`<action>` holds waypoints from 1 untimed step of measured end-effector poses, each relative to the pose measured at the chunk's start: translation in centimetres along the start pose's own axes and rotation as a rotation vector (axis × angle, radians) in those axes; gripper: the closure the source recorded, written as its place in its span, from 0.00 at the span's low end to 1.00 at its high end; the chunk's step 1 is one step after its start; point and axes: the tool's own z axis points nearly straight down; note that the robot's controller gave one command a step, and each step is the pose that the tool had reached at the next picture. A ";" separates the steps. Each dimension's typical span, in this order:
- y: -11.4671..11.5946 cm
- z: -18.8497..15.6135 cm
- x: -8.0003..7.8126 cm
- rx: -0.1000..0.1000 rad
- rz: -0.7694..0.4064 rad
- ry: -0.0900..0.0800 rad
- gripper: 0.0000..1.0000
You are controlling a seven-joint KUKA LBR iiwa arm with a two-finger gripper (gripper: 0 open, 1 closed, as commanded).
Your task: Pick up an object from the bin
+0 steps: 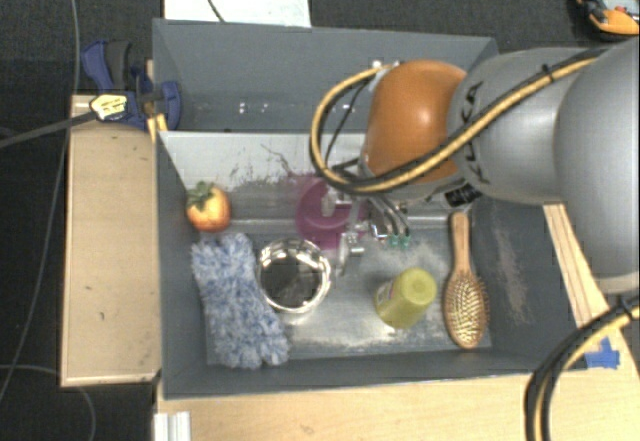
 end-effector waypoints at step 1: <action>-2.8 4.9 7.8 0.003 -0.060 0.002 0.00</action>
Offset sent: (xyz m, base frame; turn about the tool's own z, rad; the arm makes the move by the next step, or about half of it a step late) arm -0.0157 0.0137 -0.0452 -0.0130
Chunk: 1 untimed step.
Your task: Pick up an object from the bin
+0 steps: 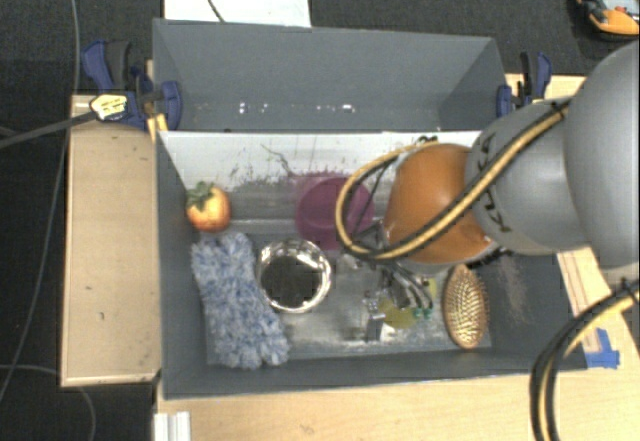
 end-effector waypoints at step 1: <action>4.1 -0.5 -6.7 -0.006 0.044 -0.023 0.00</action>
Offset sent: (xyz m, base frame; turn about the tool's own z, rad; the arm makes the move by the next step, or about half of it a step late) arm 0.0024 -0.0242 0.0203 0.0210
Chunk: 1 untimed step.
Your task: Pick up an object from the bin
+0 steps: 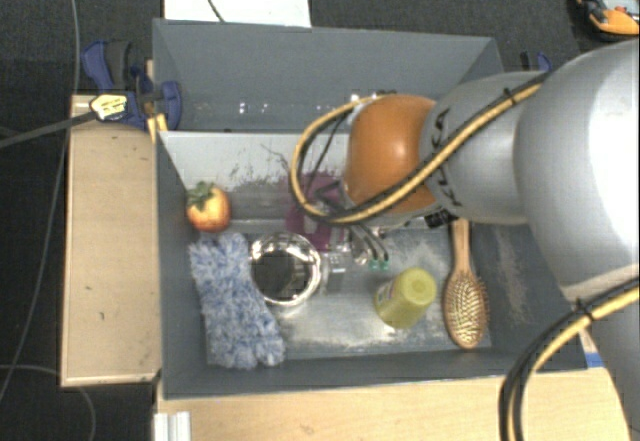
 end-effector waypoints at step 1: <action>-7.2 -1.7 6.4 0.010 -0.017 0.023 0.00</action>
Offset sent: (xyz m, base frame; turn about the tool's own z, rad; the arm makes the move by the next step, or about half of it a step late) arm -0.0339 -0.0213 0.0448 -0.0579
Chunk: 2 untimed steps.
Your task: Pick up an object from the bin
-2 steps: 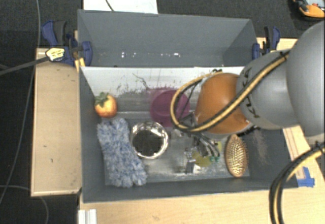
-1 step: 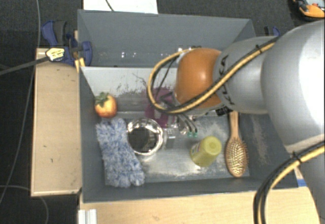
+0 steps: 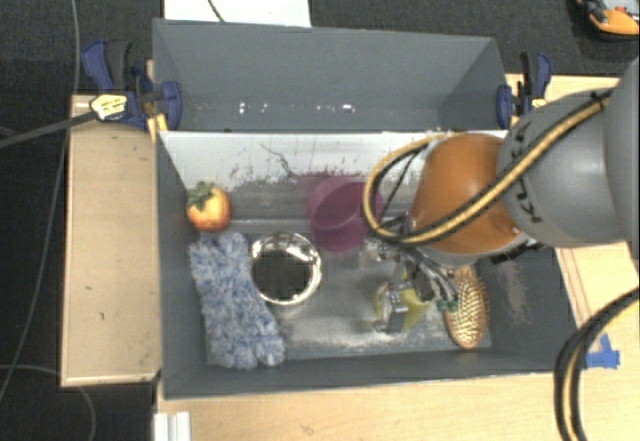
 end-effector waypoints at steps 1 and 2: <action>5.4 -3.2 -3.3 -0.013 -0.044 -0.027 0.00; 1.9 -1.0 -0.5 -0.001 -0.001 -0.001 0.00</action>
Offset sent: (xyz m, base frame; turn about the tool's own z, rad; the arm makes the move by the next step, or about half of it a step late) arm 0.0037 0.0202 0.0104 -0.0050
